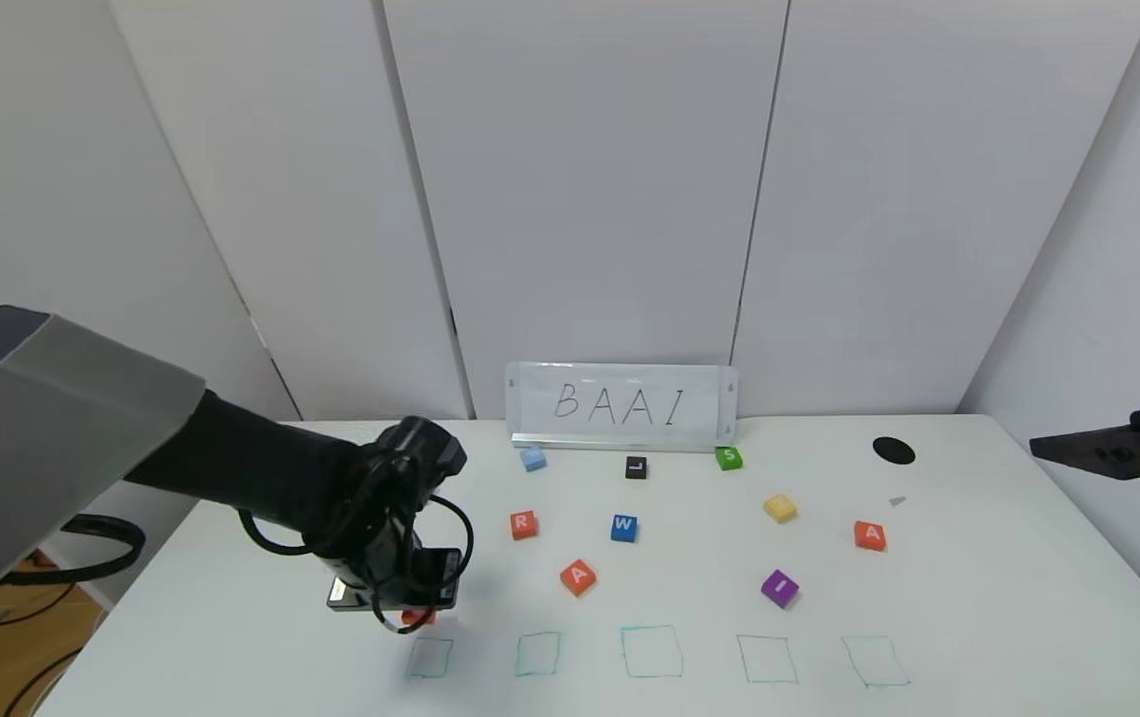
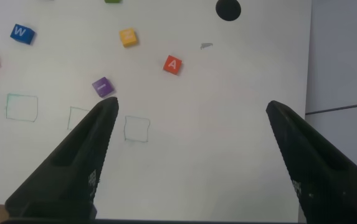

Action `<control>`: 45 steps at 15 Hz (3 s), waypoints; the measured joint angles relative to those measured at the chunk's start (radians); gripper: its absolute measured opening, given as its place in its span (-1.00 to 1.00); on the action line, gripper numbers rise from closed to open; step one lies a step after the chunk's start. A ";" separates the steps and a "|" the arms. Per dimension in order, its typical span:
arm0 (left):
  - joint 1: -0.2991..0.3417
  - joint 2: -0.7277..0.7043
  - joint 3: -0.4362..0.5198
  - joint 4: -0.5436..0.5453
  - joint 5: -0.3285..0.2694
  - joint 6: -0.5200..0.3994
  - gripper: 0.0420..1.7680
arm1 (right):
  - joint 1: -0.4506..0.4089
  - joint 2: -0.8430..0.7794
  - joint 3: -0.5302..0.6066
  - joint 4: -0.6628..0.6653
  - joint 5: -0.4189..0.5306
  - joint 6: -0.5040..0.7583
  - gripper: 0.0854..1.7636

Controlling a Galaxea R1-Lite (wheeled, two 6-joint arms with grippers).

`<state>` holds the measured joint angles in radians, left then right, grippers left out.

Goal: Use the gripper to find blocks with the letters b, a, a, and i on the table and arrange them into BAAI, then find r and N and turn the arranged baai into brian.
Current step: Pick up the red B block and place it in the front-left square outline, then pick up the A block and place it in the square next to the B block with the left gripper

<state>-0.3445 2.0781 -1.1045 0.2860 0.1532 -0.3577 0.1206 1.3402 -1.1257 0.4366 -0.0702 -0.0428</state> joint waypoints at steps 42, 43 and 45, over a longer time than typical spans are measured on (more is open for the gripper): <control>-0.065 -0.075 0.149 -0.165 -0.013 -0.043 0.59 | 0.012 -0.011 0.014 0.000 -0.001 -0.003 0.94; -0.074 -0.086 0.122 -0.127 -0.011 -0.072 0.63 | 0.022 -0.012 0.018 0.000 -0.004 -0.002 0.94; -0.092 -0.102 0.045 -0.028 -0.010 -0.118 0.70 | 0.041 -0.016 0.026 -0.001 -0.007 -0.001 0.94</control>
<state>-0.4368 1.9757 -1.0594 0.2583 0.1432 -0.4753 0.1615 1.3243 -1.0998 0.4355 -0.0777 -0.0434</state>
